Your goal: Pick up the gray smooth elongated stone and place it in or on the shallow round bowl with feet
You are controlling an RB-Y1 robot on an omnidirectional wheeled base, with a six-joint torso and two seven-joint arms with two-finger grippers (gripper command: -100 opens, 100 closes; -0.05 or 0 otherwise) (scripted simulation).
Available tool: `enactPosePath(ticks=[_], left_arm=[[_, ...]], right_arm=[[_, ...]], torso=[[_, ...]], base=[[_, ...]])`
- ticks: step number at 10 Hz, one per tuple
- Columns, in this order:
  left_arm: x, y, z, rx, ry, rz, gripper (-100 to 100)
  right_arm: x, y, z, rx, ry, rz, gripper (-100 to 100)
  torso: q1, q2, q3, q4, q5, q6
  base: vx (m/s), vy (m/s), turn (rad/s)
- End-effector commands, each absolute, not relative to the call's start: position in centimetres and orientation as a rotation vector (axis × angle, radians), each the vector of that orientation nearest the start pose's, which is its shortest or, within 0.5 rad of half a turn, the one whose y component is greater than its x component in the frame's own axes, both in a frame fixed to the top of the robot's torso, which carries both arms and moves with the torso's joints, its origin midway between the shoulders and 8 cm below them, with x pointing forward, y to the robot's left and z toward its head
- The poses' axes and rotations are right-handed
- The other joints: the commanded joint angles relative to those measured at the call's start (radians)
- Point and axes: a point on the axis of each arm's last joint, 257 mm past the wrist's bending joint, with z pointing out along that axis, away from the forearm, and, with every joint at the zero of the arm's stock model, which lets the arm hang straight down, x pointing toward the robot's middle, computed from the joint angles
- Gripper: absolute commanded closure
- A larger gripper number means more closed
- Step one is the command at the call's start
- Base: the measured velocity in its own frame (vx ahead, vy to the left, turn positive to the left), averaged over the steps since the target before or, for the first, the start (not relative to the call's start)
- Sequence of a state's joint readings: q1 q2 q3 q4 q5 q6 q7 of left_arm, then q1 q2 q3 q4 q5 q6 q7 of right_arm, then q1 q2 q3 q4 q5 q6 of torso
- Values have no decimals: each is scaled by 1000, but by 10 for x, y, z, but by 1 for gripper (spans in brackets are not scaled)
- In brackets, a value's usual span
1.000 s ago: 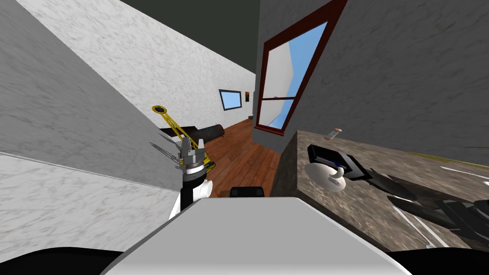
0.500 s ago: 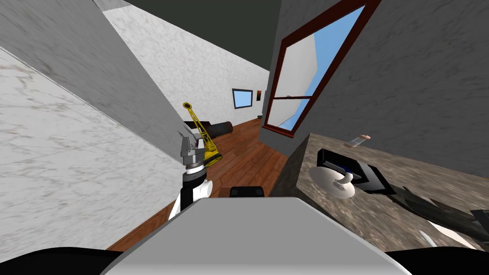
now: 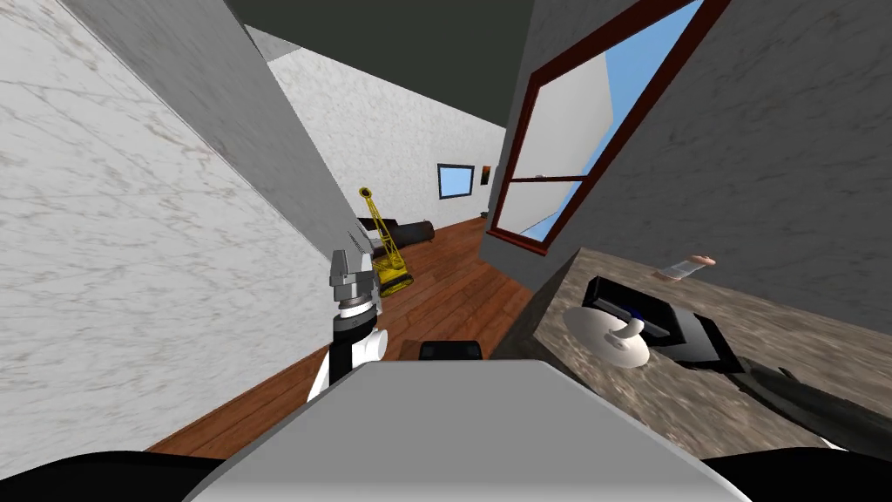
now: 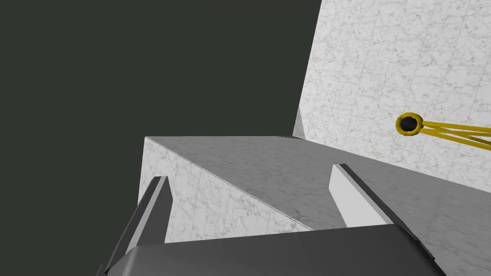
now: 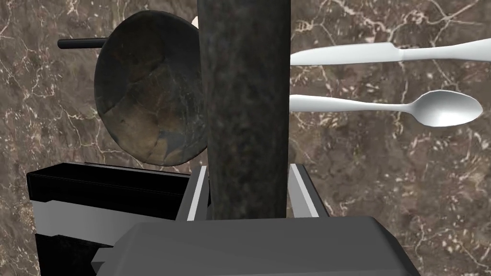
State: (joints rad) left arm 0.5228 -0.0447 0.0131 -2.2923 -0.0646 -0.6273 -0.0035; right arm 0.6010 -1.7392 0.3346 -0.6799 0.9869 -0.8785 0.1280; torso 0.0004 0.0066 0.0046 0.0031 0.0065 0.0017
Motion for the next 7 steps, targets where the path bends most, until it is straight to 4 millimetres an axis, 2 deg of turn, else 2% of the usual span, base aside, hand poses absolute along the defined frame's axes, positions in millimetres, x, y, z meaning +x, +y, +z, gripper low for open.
enactPosePath(ticks=[1,5,7], left_arm=[[317,276,45,-547,536,-1261,0],[317,276,45,-547,536,-1261,0],[317,276,45,-547,536,-1261,0]], right_arm=[[19,-841,-186,-873,3180,-601,100],[2,-826,-196,-639,3227,-500,100],[-1,-821,-200,-583,3235,-470,100]], torso=[[0,0,0,0,0,0],[-8,5,3,1,-1,0],[-9,7,4,1,-3,1]], base=[[-142,-112,364],[-216,-150,380],[-204,-137,241]])
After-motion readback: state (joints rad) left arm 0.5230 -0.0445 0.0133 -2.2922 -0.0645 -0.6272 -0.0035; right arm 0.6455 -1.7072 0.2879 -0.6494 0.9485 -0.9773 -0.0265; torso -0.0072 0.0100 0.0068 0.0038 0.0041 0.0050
